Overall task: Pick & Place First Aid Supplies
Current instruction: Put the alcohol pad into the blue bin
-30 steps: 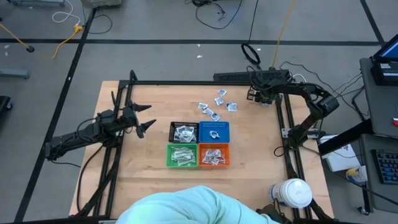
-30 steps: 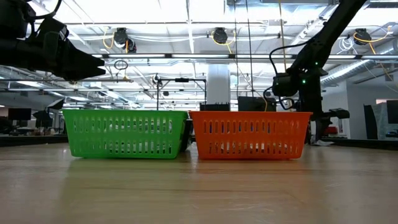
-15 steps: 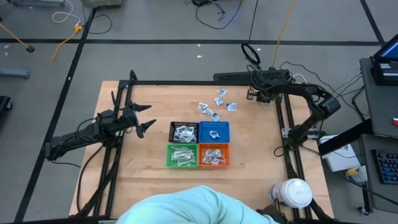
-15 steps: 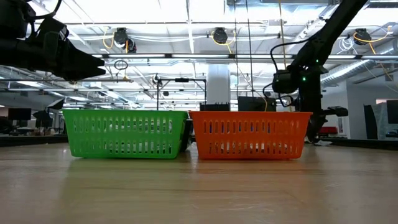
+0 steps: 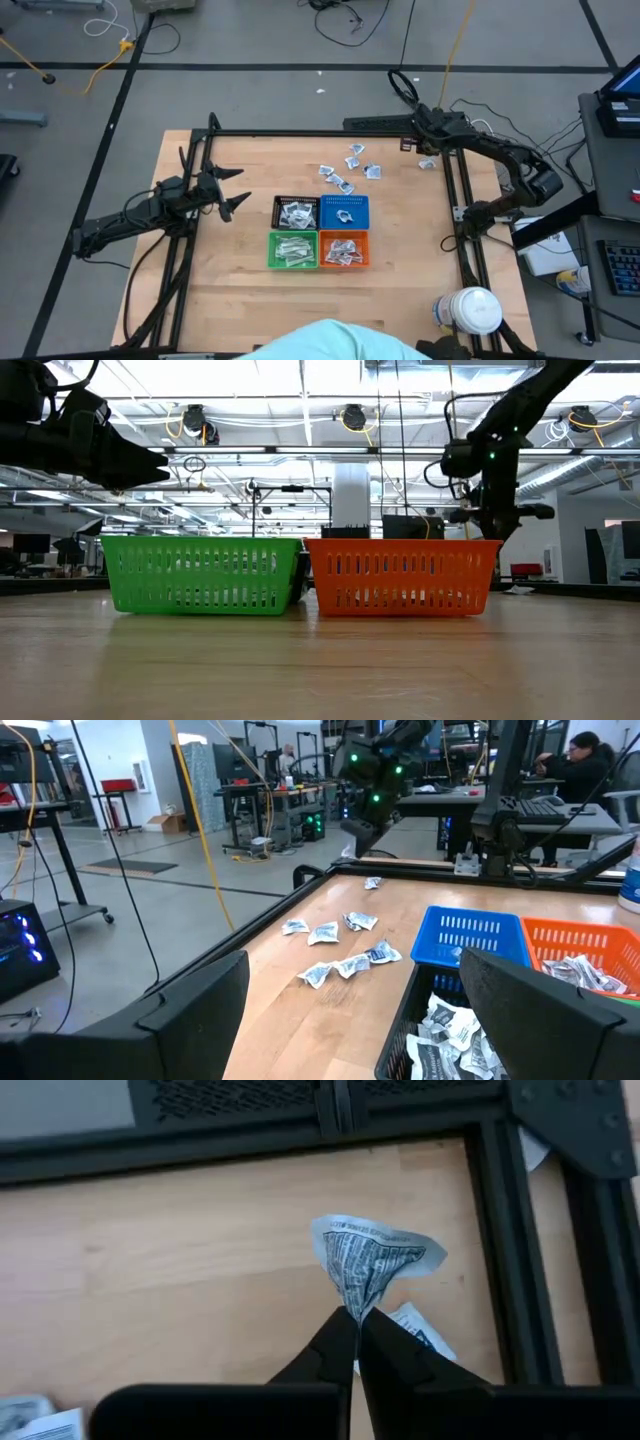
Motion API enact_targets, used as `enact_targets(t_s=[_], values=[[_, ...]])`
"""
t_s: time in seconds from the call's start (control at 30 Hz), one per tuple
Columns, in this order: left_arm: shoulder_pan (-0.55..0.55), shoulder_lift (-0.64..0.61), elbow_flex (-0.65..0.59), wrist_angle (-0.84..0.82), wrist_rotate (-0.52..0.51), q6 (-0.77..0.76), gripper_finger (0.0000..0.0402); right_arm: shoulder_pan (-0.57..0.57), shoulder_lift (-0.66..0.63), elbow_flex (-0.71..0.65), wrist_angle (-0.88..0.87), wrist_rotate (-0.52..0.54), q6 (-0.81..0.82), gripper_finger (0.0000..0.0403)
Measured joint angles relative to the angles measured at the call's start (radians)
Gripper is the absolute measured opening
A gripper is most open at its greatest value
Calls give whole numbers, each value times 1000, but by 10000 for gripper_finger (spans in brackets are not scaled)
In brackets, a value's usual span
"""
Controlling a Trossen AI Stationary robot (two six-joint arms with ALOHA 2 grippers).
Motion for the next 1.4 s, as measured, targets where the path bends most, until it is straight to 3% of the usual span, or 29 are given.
enact_targets(t_s=[0.33, 0.53, 0.93, 1.4], values=[[0, 0, 0, 0, 0, 0, 365, 14, -54, 44, -8, 47, -43, 3], [0, 0, 0, 0, 0, 0, 365, 100, -54, 45, 102, -77, -179, 2], [0, 0, 0, 0, 0, 0, 365, 399, -54, 45, 143, -290, -402, 1], [0, 0, 0, 0, 0, 0, 365, 751, -54, 45, 197, -295, -412, 0]])
